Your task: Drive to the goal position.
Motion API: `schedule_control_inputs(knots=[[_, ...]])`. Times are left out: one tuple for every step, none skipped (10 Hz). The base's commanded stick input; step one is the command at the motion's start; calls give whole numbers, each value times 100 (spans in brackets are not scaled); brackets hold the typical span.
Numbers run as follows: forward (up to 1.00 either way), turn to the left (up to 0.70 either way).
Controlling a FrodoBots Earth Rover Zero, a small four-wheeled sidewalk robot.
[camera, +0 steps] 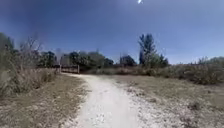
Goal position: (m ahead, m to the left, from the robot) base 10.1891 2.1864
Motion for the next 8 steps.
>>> schedule_control_inputs(knots=[[70, 0], [70, 0], [70, 0], [70, 0], [70, 0], [70, 0], [70, 0], [70, 0]])
